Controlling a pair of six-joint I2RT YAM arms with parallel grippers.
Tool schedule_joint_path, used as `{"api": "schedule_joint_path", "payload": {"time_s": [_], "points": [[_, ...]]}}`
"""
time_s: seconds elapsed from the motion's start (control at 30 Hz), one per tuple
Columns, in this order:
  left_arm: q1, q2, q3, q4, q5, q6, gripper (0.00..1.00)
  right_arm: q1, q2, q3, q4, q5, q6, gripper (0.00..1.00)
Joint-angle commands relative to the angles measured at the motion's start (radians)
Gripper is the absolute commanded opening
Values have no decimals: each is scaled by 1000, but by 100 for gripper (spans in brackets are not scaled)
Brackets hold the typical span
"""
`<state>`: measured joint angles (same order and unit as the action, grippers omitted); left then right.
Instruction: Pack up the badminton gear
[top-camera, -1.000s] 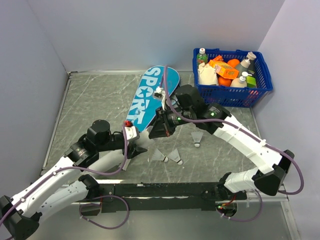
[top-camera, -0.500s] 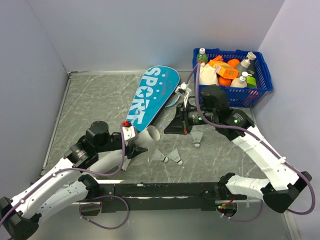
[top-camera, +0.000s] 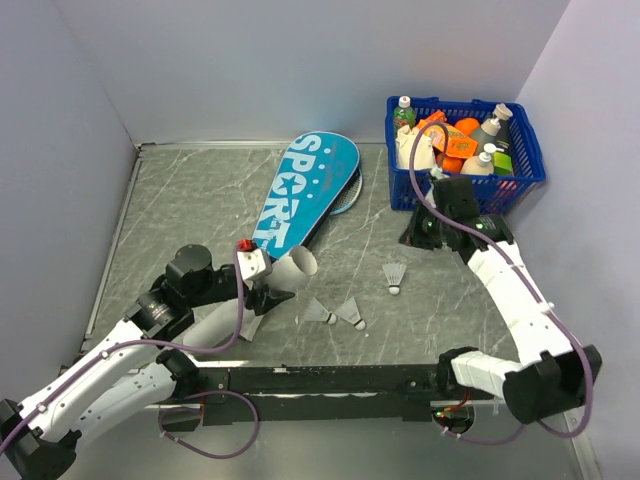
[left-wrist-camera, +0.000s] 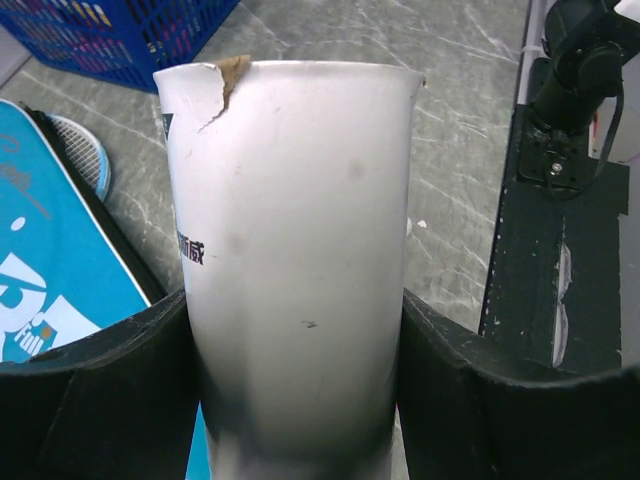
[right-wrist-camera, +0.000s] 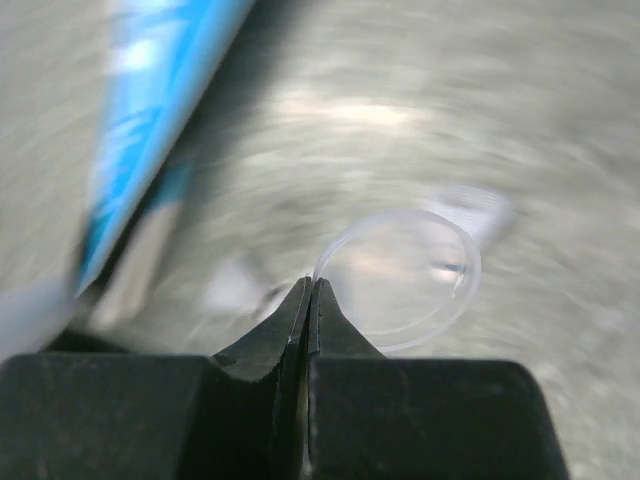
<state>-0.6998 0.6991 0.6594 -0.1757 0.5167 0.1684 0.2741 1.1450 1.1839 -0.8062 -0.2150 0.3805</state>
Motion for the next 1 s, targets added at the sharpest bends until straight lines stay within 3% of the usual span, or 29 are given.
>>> {"api": "schedule_joint_path", "payload": {"time_s": [0.0, 0.37, 0.5, 0.7, 0.8, 0.87, 0.9, 0.97], "points": [[3, -12, 0, 62, -32, -43, 1, -117, 27, -118, 24, 302, 128, 0], [2, -1, -23, 85, -138, -113, 1, -340, 171, -290, 169, 488, 291, 0], [0, -6, -40, 107, -159, -124, 1, -368, 257, -254, 191, 565, 270, 0], [0, -12, -50, 120, -168, -132, 1, -420, 367, -184, 225, 523, 230, 1], [2, -15, -53, 117, -175, -132, 1, -421, 387, -175, 237, 499, 230, 14], [2, -19, -58, 119, -178, -130, 1, -420, 383, -175, 242, 496, 222, 25], [2, -21, -60, 117, -178, -129, 1, -421, 374, -172, 242, 497, 221, 36], [2, -27, -61, 117, -179, -129, 1, -418, 364, -164, 239, 491, 210, 43]]}}
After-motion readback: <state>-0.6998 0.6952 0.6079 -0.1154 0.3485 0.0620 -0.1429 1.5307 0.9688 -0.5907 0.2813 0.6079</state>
